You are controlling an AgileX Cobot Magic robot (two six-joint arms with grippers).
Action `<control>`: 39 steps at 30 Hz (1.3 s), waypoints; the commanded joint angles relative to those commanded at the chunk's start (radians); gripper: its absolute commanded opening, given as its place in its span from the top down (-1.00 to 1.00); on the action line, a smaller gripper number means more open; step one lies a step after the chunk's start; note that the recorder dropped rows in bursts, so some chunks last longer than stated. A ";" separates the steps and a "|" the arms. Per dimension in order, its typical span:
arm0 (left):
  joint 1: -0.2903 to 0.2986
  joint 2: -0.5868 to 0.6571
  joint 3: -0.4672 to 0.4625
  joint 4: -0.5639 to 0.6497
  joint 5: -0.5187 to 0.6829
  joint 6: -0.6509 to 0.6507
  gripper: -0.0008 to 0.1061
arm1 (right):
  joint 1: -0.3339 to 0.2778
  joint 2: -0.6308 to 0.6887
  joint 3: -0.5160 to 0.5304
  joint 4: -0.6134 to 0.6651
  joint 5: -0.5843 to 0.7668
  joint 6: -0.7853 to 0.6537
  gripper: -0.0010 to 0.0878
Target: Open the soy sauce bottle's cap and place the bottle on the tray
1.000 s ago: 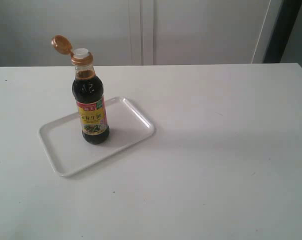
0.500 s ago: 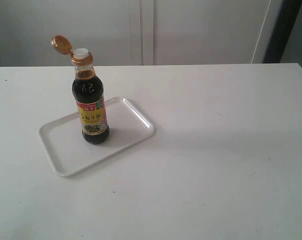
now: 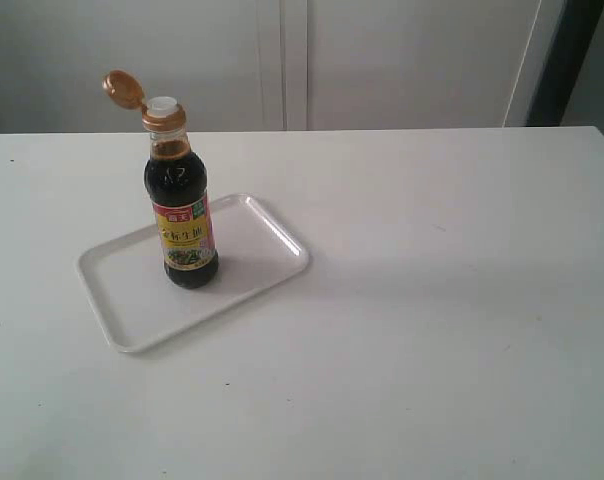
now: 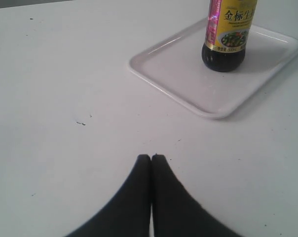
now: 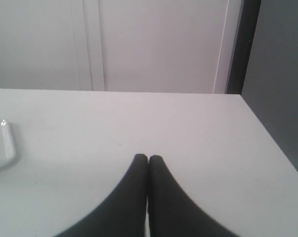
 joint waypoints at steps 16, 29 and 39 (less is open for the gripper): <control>0.000 0.000 0.000 0.000 0.000 0.000 0.99 | 0.000 -0.045 0.102 0.000 0.042 0.000 0.98; 0.000 0.000 0.000 0.000 0.000 0.000 0.99 | 0.000 -0.045 0.102 0.000 0.042 0.000 0.98; 0.000 0.000 0.000 0.000 0.000 0.000 0.99 | 0.000 -0.045 0.102 0.000 0.042 0.000 0.98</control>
